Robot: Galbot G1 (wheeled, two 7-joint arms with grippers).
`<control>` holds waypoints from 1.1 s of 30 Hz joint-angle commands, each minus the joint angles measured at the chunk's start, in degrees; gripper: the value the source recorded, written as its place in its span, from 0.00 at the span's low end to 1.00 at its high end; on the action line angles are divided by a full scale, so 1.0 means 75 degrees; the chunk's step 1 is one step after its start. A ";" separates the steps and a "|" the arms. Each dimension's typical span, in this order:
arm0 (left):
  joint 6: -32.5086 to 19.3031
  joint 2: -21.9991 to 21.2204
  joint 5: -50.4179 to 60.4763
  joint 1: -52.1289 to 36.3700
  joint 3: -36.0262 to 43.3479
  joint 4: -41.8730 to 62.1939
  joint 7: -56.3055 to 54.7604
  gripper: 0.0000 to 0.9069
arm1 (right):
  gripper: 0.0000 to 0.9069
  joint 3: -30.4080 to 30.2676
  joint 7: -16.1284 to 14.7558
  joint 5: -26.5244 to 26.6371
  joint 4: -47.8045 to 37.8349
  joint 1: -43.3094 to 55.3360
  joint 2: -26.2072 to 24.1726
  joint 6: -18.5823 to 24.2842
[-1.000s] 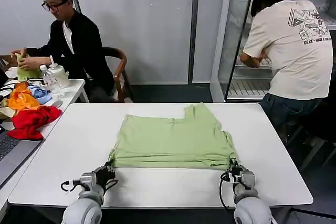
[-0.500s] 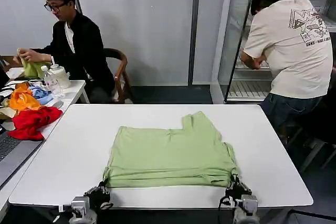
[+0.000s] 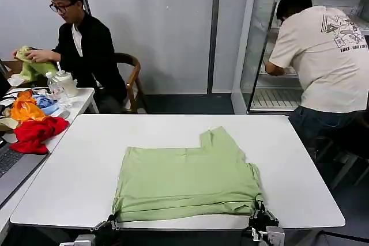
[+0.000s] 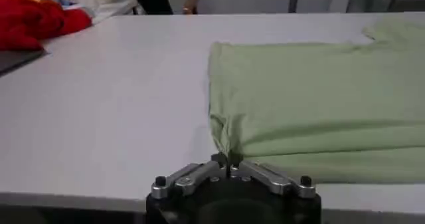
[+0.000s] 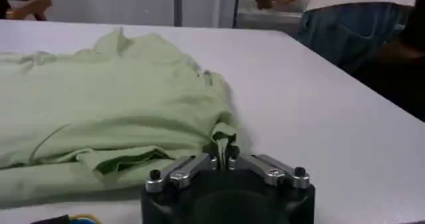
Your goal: Fold and organize the clothes.
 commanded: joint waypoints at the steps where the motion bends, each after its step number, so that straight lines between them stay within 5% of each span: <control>1: 0.0005 -0.0009 0.0028 0.0741 0.0026 -0.0358 -0.0054 0.02 | 0.00 -0.0163 0.0118 -0.0002 0.0249 -0.1667 -0.0007 -0.0086; 32: 0.0082 0.0499 -0.0682 -0.0308 -0.0604 0.0090 -0.0115 0.02 | 0.00 -0.0291 0.0196 -0.0410 0.0532 -0.2403 -0.0085 0.0052; 33: 0.0081 0.0476 -0.0665 -0.0277 -0.0562 0.0062 -0.0115 0.72 | 0.22 -0.0312 0.0216 -0.0415 0.0506 -0.2374 -0.0064 0.0053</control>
